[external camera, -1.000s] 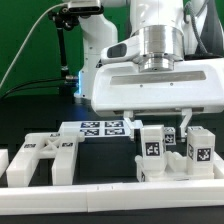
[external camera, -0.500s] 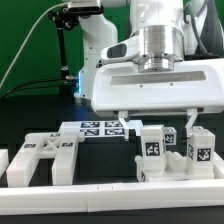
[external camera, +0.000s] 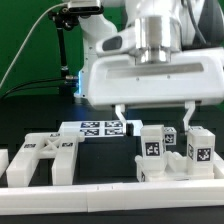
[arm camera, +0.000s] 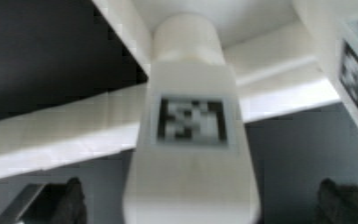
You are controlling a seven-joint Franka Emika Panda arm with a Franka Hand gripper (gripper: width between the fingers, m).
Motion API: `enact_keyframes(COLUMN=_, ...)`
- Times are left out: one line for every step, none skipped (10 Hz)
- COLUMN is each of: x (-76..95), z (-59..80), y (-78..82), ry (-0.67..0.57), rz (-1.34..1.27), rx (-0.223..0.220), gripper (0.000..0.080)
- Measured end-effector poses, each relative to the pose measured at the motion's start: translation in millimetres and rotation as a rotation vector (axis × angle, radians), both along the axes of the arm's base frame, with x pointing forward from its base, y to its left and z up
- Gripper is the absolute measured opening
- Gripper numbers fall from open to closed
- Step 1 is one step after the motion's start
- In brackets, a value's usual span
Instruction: Assemble chair
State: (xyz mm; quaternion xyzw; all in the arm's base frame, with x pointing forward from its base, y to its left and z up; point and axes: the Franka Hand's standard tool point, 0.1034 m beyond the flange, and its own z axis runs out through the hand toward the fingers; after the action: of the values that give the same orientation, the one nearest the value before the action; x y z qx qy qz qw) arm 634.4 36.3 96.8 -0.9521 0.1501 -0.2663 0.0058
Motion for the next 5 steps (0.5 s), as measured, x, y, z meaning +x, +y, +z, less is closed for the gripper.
enact_keyframes(x=0.4, z=-2.7, y=1.7, ry=0.046, rz=0.000, rx=0.018, gripper=0.0649)
enact_keyframes(x=1.1, z=-4.8, y=5.4, ry=0.159, rz=0.001, rx=0.065, gripper=0.0649)
enact_keyframes(x=5.2, z=-2.2, y=6.5, ry=0.205, rz=-0.001, rx=0.090, gripper=0.0649)
enact_keyframes(x=1.4, z=-5.2, y=9.1, ry=0.311, rz=0.003, rx=0.128, gripper=0.0649)
enact_keyframes(x=0.7, z=-6.7, y=10.1, ry=0.419, rz=0.005, rx=0.167, gripper=0.0649)
